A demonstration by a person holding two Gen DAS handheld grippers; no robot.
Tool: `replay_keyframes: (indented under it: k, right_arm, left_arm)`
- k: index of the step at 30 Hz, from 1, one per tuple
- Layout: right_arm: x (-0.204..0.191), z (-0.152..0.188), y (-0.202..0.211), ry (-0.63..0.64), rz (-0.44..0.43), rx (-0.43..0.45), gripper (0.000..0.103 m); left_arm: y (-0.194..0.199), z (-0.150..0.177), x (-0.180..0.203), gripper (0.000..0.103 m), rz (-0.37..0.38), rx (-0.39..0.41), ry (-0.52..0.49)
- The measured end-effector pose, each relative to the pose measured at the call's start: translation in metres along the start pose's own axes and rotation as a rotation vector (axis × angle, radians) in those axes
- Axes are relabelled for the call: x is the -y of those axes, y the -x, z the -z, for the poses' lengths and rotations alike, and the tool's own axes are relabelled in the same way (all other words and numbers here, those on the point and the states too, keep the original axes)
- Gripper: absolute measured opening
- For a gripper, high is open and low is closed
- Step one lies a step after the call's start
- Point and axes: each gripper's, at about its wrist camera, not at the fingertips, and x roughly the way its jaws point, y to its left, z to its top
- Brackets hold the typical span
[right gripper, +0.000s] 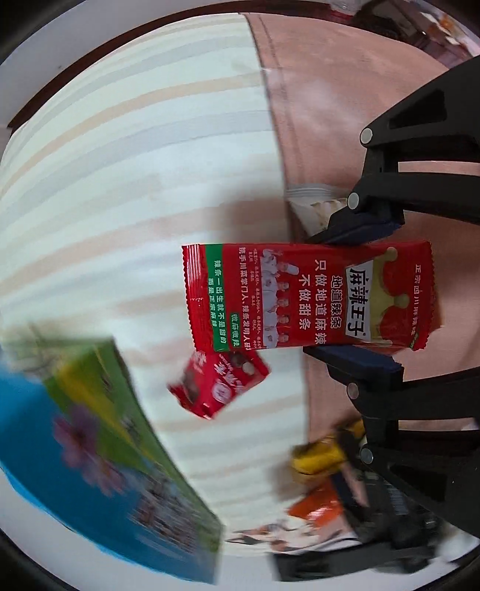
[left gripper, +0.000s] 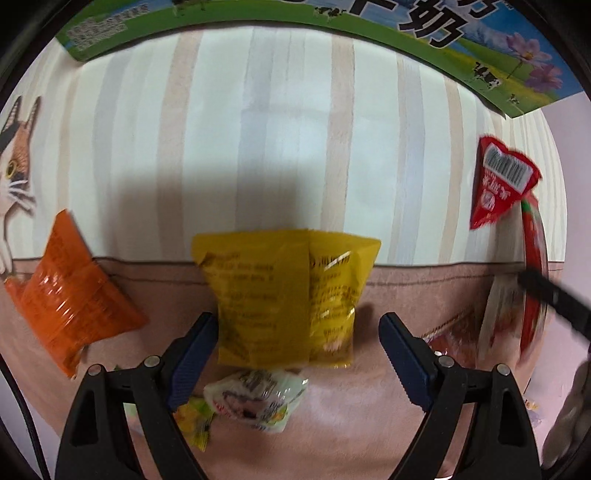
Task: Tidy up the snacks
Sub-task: 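Grasp the yellow chip bag with the left tool while the right grasps the red packet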
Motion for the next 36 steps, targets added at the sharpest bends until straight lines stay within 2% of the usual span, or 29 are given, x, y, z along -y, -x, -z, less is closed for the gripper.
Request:
replay_keyframes:
  k: [5,7,16,20,21,22,25,30,36]
  right_arm:
    - [-0.008,0.019,-0.008,0.024,0.007,-0.034,0.051]
    - [-0.006,0.019,-0.013,0.012,0.016,-0.05,0.054]
    - [-0.01,0.01,-0.034,0.001,0.044,-0.111,0.054]
    - [-0.016,0.011,-0.038,0.012,0.057,-0.117,0.054]
    - [-0.017,0.011,-0.038,0.014,0.059,-0.115,0.052]
    - [-0.021,0.011,-0.039,0.017,0.059,-0.112,0.044]
    - [-0.03,0.011,-0.041,0.014,0.054,-0.1,0.042]
    - [-0.034,0.017,-0.031,0.01,0.039,-0.084,0.033]
    - [-0.034,0.013,-0.022,0.005,0.038,-0.088,0.032]
  left_arm:
    - [-0.002,-0.008,0.001,0.082,0.0,0.029,-0.008]
    - [-0.005,-0.01,0.0,0.08,-0.002,0.03,-0.009]
    - [-0.017,-0.015,-0.006,0.079,-0.01,0.036,-0.023]
    - [-0.013,-0.015,-0.002,0.066,-0.013,0.056,-0.024]
    - [-0.011,-0.014,-0.001,0.064,-0.012,0.061,-0.026]
    - [-0.009,-0.014,0.0,0.062,-0.009,0.071,-0.028]
    - [-0.001,-0.012,0.001,0.054,-0.005,0.09,-0.035]
    - [0.011,-0.009,0.006,0.053,-0.001,0.104,-0.04]
    - [0.012,-0.01,0.004,0.053,0.005,0.102,-0.031]
